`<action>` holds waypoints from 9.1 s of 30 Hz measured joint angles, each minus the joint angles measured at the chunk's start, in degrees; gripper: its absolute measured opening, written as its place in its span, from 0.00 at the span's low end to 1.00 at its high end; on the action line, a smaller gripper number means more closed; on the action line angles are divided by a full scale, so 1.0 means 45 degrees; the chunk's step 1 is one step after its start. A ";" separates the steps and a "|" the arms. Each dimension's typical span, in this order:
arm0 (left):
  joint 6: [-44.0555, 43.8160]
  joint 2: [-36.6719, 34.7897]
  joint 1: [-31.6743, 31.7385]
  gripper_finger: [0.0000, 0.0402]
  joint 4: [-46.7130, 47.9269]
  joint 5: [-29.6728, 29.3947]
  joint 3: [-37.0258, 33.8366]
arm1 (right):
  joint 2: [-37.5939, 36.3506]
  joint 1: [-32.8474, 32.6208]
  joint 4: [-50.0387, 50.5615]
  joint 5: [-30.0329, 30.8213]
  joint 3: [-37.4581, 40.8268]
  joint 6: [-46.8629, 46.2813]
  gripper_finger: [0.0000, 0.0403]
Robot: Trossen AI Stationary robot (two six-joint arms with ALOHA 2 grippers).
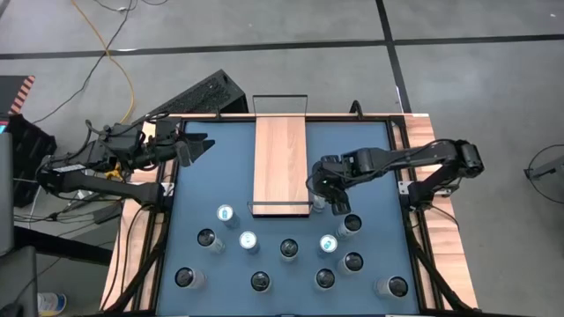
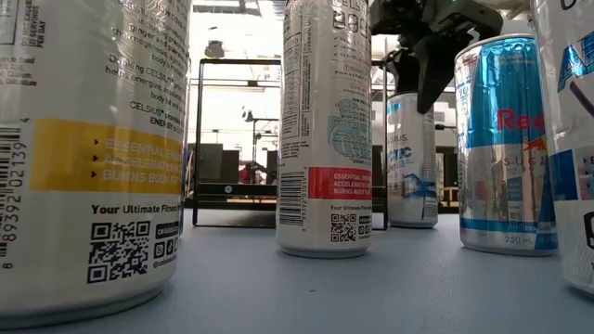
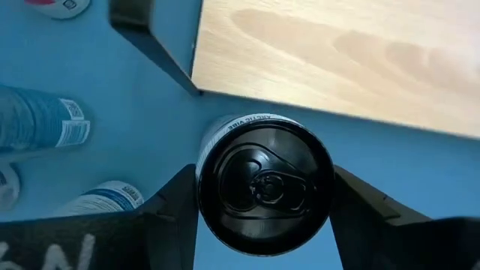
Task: Place canned beverage on shelf
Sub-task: Put the top white-blue soda can on the shelf
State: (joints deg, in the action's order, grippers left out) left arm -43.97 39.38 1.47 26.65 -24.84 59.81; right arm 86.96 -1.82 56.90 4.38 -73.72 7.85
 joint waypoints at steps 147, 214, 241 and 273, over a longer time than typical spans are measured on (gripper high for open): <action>0.5071 0.4535 0.6126 0.90 -0.2786 0.6541 0.0151 | 0.6287 0.6277 0.2929 -0.1030 -1.2944 0.4266 0.84; 1.7641 1.5246 0.7531 0.89 0.1290 1.0623 0.8310 | 0.3366 0.6854 0.5398 -0.1005 -1.2934 0.2649 0.84; 1.5353 1.5242 0.8066 0.62 0.2078 0.9574 0.9365 | 0.3371 0.6856 0.5353 -0.0991 -1.2934 0.2585 0.84; 2.0691 1.4411 1.0457 0.62 0.4461 1.2628 0.9374 | 0.3455 0.7192 0.5003 -0.1049 -1.2914 0.2652 0.84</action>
State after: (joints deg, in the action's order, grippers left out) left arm 49.14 104.22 48.52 46.73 31.98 102.00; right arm 102.50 30.55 79.42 -0.34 -131.83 19.79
